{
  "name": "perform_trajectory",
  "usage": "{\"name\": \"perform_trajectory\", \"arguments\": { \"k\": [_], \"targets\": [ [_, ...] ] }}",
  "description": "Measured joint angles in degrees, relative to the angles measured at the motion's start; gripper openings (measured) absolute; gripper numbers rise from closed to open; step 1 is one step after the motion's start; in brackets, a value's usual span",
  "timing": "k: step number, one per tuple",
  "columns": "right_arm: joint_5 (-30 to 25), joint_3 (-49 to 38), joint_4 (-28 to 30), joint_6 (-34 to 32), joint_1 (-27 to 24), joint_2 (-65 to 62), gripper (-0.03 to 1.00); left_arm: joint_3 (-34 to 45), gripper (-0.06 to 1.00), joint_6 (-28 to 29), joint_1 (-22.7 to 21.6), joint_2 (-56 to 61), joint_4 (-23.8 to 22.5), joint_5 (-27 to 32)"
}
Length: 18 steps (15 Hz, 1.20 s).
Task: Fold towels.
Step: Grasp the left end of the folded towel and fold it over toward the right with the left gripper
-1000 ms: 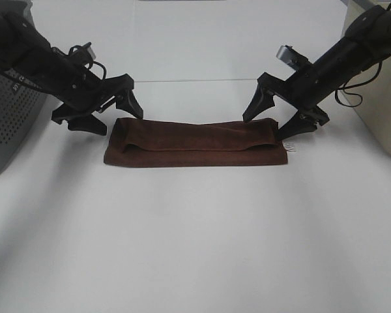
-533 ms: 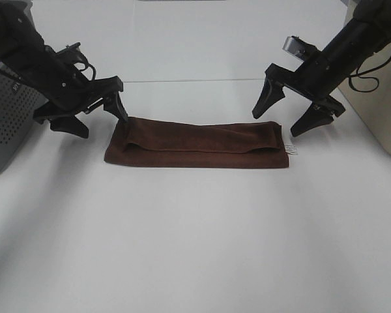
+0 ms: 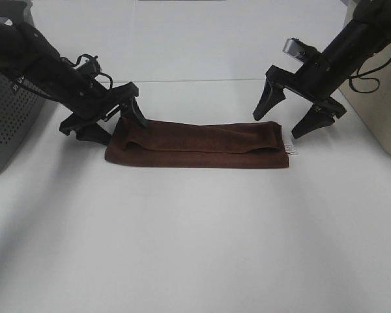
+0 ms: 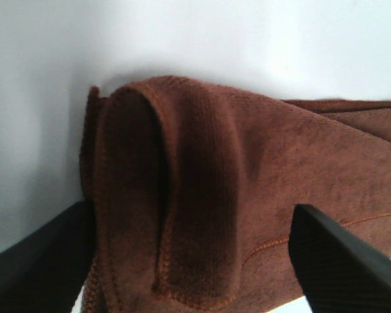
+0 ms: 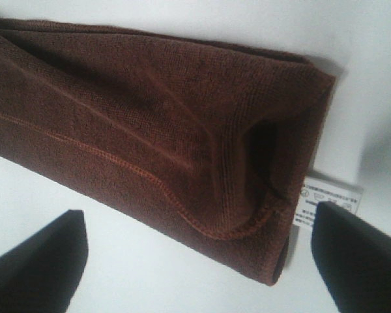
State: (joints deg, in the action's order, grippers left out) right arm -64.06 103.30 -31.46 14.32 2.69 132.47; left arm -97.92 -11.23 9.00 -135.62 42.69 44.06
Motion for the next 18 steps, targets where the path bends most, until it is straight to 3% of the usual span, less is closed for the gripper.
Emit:
{"name": "perform_trajectory", "arguments": {
  "k": [3,4,7,8,9,12,14,16,18],
  "targets": [
    [0.0,0.0,0.0,0.0,0.0,0.0,0.87,-2.5,0.68,0.7,0.0,-1.7,0.5,1.4],
    [0.1,0.0,0.0,0.0,0.0,0.0,0.87,-2.5,0.57,1.2,0.0,-1.9,0.4,1.4],
    [0.5,0.0,0.0,-0.1,0.0,0.0,0.87,-2.5,0.1,1.5,0.0,-2.0,-1.7,1.4],
    [0.6,0.0,0.0,-0.1,0.0,0.0,0.87,-2.5,0.04,1.8,0.0,-1.5,-3.2,1.4],
    [0.6,0.0,0.0,-0.1,0.0,0.0,0.87,-2.5,0.04,2.2,0.0,-1.2,-4.0,1.5],
    [0.6,0.0,0.0,-0.1,0.0,0.0,0.87,-3.3,0.04,11.2,-0.2,3.8,-19.0,4.0],
    [0.6,0.0,-0.2,-0.1,0.0,0.0,0.87,-5.5,0.04,15.9,-0.5,7.3,-25.7,8.4],
    [0.6,0.0,-0.7,-0.1,0.0,0.0,0.87,-9.9,0.04,16.6,0.1,8.9,-24.8,13.6],
    [0.6,0.0,-1.7,-0.1,0.0,0.0,0.87,-14.7,0.04,14.2,2.2,8.9,-19.1,17.0]
  ]
}}
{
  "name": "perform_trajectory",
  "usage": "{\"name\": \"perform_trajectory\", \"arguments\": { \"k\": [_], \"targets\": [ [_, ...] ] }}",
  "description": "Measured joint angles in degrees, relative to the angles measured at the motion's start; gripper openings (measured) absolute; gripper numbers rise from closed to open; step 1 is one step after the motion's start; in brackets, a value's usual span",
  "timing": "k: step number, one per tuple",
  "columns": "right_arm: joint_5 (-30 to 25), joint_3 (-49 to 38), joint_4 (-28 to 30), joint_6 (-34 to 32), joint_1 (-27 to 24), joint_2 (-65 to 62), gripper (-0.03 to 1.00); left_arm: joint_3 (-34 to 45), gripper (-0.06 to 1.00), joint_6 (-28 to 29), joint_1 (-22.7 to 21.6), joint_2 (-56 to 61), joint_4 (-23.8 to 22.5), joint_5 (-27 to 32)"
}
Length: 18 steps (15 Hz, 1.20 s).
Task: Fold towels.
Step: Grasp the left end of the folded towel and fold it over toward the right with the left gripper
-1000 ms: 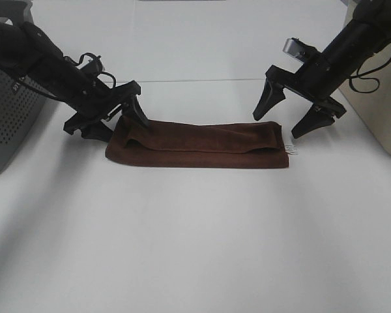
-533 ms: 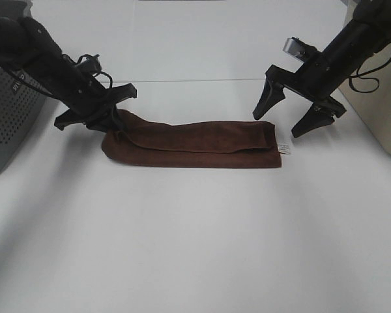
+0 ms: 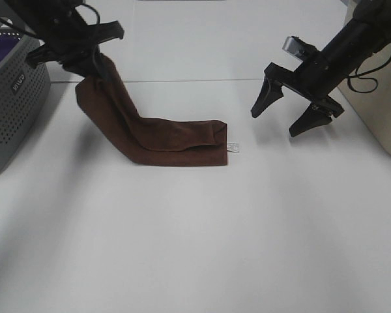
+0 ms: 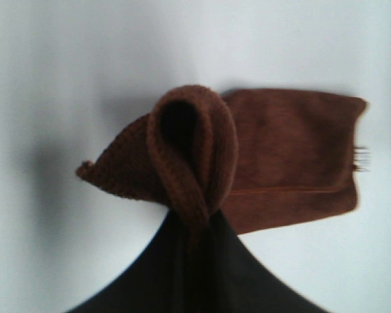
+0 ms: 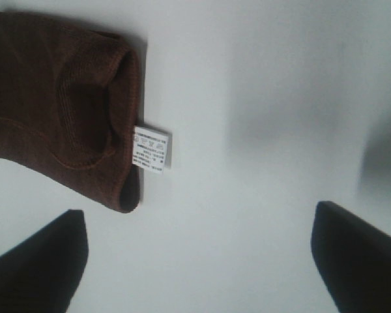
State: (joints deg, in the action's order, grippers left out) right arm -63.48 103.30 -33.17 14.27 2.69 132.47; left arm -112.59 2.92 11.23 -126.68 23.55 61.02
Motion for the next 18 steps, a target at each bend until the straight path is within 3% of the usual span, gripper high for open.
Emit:
{"name": "perform_trajectory", "arguments": {
  "k": [2,6,10,12,15,18],
  "targets": [
    [0.0,0.0,-0.6,0.0,0.0,0.0,0.87,-3.0,0.04,-1.0,3.2,-0.5,3.0,-0.3],
    [0.0,0.0,-1.7,0.0,0.0,0.0,0.87,-3.6,0.04,-0.5,9.2,-4.4,3.6,-5.6],
    [0.0,0.0,-4.2,0.0,0.0,0.0,0.87,-3.6,0.05,5.9,13.4,-7.8,3.7,-12.0],
    [0.0,0.0,-4.5,0.0,0.0,0.0,0.87,-3.6,0.36,8.7,14.4,-8.6,7.7,-14.3],
    [0.0,0.0,-4.8,0.0,0.0,0.0,0.87,-3.6,0.71,6.0,14.4,-8.6,13.8,-15.2],
    [-1.4,0.0,-8.5,1.9,0.0,0.0,0.87,-3.6,0.78,-1.9,14.2,-8.5,15.1,-16.5]
  ]
}}
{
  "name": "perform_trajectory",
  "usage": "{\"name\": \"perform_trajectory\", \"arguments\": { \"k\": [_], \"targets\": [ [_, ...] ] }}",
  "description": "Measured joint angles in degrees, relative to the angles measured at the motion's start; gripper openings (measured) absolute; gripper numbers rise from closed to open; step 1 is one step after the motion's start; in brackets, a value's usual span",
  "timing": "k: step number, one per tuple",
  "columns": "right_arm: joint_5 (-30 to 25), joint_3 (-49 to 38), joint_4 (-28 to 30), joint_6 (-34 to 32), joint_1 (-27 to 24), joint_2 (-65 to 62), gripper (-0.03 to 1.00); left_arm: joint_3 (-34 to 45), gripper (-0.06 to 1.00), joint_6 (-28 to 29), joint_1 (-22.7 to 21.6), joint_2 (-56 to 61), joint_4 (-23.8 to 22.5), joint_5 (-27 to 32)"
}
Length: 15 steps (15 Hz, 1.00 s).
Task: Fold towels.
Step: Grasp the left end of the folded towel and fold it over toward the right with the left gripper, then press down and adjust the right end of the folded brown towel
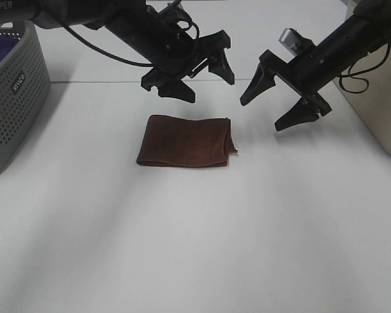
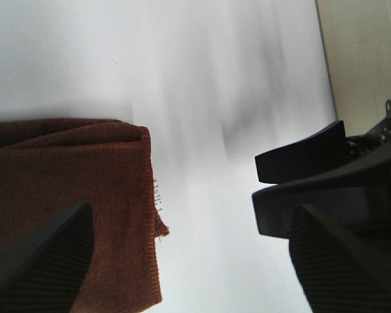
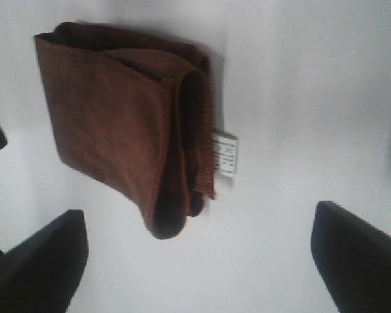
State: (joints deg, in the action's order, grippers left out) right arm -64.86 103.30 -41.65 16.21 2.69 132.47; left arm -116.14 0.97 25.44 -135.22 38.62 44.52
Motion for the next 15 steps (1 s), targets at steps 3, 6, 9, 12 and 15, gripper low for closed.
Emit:
{"name": "perform_trajectory", "arguments": {
  "k": [3,6,9,12,15],
  "targets": [
    [-2.2,0.0,-9.7,4.5,0.0,0.0,0.87,-0.4,0.78,-6.4,-2.7,0.0,0.1,1.9],
    [-2.3,0.0,-17.6,7.3,0.2,0.0,0.87,-3.3,0.78,-8.2,-8.3,0.0,0.1,7.3],
    [-2.5,0.0,-22.2,13.8,3.7,0.6,0.87,-5.2,0.78,-8.3,-13.2,0.0,0.1,9.6],
    [-3.8,0.0,-29.3,17.7,5.7,5.2,0.87,-5.2,0.78,-8.3,-14.0,0.0,0.1,10.0],
    [-3.6,0.0,-31.0,19.9,5.6,10.1,0.87,-5.2,0.78,-8.3,-14.1,0.0,0.4,10.9]
  ]
}}
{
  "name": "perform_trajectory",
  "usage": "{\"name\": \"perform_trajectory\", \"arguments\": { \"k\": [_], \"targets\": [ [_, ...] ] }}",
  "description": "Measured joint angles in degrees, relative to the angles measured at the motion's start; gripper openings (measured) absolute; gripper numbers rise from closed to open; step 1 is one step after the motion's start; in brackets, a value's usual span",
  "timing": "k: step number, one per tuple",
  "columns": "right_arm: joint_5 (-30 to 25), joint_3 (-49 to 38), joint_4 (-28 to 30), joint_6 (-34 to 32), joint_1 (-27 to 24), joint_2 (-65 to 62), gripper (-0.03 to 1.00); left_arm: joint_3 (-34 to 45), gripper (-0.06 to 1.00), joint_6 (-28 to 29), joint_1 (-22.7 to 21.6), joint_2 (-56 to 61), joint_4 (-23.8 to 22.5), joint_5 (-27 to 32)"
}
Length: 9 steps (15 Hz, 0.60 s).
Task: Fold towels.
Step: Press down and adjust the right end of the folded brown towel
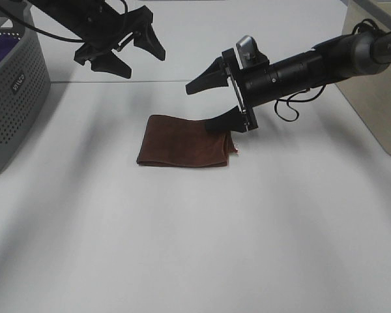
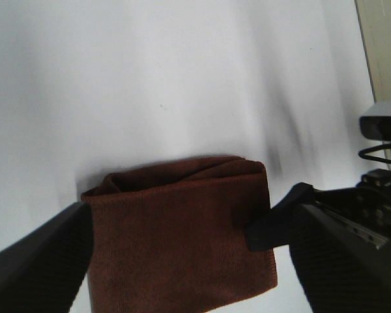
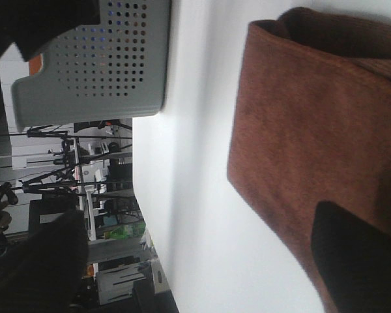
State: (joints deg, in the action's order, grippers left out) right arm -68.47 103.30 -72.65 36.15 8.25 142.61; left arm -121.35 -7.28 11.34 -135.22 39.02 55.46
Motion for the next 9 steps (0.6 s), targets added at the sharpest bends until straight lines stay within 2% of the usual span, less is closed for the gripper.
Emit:
{"name": "perform_trajectory", "arguments": {
  "k": [4,9],
  "targets": [
    [0.3,0.0,0.6,0.3,-1.7,2.5,0.87,0.0,0.78,0.0,0.0,0.0,0.1,3.4],
    [2.2,0.0,5.4,-1.8,-2.3,2.3,0.87,0.0,0.78,-0.1,0.0,0.0,1.1,5.1]
  ]
}}
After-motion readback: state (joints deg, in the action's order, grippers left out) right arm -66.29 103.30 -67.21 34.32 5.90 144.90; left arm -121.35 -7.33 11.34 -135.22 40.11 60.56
